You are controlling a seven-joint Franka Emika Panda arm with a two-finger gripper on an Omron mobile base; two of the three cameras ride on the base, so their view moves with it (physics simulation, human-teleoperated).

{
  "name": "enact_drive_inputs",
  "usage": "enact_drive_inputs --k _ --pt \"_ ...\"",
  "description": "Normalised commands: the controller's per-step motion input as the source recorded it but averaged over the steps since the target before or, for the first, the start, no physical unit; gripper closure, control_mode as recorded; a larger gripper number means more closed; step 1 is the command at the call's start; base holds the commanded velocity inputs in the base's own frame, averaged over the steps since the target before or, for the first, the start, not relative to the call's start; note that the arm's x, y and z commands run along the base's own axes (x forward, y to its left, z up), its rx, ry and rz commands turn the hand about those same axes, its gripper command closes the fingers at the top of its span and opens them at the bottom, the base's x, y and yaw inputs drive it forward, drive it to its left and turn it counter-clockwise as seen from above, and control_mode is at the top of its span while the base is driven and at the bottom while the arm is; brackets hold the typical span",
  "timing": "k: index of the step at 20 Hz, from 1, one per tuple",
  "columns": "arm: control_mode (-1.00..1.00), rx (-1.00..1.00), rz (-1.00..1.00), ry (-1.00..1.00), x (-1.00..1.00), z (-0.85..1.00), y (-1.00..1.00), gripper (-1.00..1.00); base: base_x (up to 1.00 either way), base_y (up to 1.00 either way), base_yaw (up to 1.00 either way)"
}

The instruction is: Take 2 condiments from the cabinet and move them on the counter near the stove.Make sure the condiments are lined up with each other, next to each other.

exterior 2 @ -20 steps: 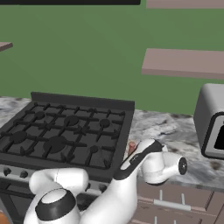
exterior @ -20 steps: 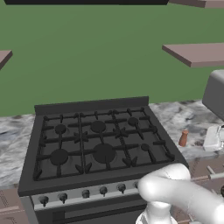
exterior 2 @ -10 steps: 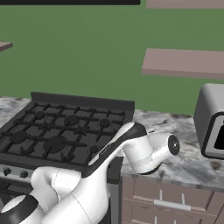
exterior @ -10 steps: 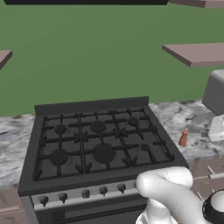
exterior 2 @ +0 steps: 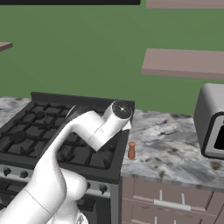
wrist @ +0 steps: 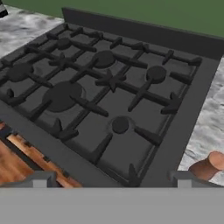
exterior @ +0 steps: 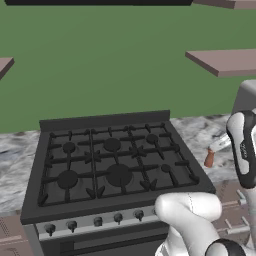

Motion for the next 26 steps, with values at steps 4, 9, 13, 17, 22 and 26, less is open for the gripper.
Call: enact_drive_inputs --k 4,9,13,17,22,26 --pt "-1.0 -0.06 -0.31 0.07 -0.01 0.14 0.9 -1.0 0.0 0.0 0.0" --pt "-1.0 -0.1 -0.24 0.1 0.23 0.0 0.96 -1.0 0.0 0.0 0.0" --pt "-1.0 -0.02 -0.22 0.07 0.04 0.05 0.64 -1.0 0.0 0.0 0.0" --pt "-1.0 0.05 -0.27 0.1 -0.06 0.32 0.1 -1.0 0.0 0.0 0.0" --pt "-1.0 0.13 -0.25 0.05 -0.23 0.51 0.0 -1.0 0.0 0.0 0.0" --pt "-1.0 0.08 -0.02 0.06 -0.04 0.72 0.0 -1.0 0.0 0.0 0.0"
